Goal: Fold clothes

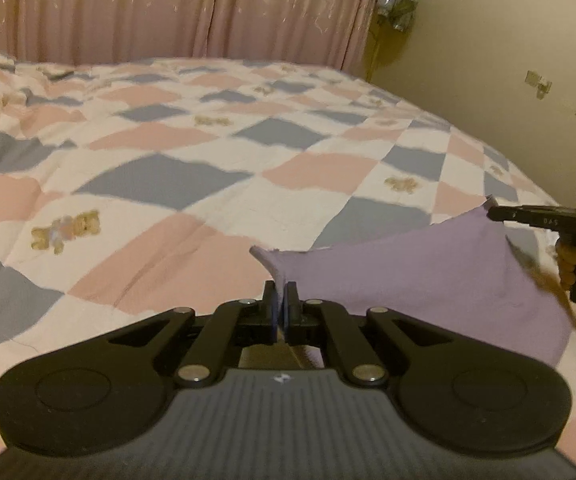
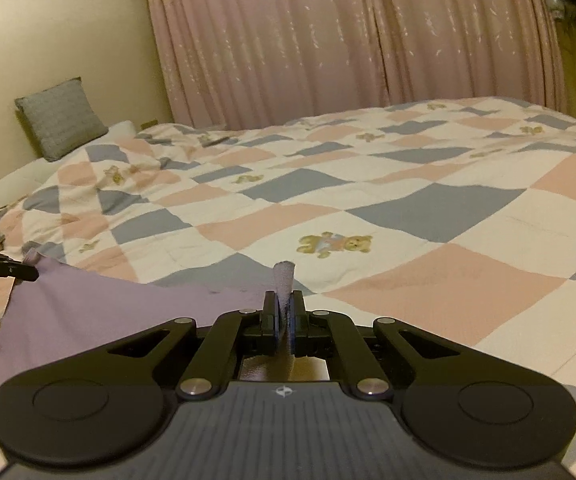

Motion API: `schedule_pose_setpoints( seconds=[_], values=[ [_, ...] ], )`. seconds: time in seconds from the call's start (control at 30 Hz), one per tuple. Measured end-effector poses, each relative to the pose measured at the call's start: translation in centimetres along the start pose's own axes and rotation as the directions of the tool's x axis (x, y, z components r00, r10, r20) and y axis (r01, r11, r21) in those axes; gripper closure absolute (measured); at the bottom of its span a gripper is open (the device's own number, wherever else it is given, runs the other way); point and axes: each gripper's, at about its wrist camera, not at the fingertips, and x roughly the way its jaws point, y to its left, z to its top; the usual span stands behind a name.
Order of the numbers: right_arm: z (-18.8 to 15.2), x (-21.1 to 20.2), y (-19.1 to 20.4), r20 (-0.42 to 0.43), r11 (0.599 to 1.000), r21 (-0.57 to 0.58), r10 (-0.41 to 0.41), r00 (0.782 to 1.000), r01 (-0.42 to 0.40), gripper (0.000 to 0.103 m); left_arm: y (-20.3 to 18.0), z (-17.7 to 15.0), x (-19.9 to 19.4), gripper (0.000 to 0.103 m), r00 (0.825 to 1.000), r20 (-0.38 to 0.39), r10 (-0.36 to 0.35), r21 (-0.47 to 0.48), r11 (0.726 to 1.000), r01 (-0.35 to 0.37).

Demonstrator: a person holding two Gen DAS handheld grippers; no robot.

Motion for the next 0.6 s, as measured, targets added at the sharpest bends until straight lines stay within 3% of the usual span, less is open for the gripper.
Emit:
schedule_pose_setpoints(
  seconds=[0.17,0.33,0.4,0.5,0.6],
  values=[
    [-1.0,1.2,0.1,-0.049,0.998,-0.052,-0.032,0.998,0.029,0.098,0.6,-1.7,2.2,0.101,0.998,-0.063,0.030,-0.012,0.999,-0.030],
    [-1.6,0.3,1.3,-0.006,0.983,-0.136,-0.123,0.992,0.121,0.076,0.4,-2.4,1.8,0.095,0.996,-0.062,0.068,-0.029,0.997,-0.070],
    [-1.8,-0.2,1.8,0.016,0.973,-0.160,-0.168,0.986,0.168,0.074,0.0,-2.5,1.0,0.091,0.995,-0.058,0.081,-0.028,0.996,-0.083],
    [-2.3,-0.7,2.2,0.031,0.957,-0.174,-0.232,0.972,0.234,0.062,-0.7,-2.6,-0.2,0.088,0.994,-0.046,0.100,-0.028,0.994,-0.101],
    [-2.8,-1.3,2.6,0.046,0.936,-0.186,-0.295,0.954,0.298,0.061,-1.4,-2.7,-1.3,0.084,0.993,-0.039,0.111,-0.031,0.993,-0.112]
  ],
)
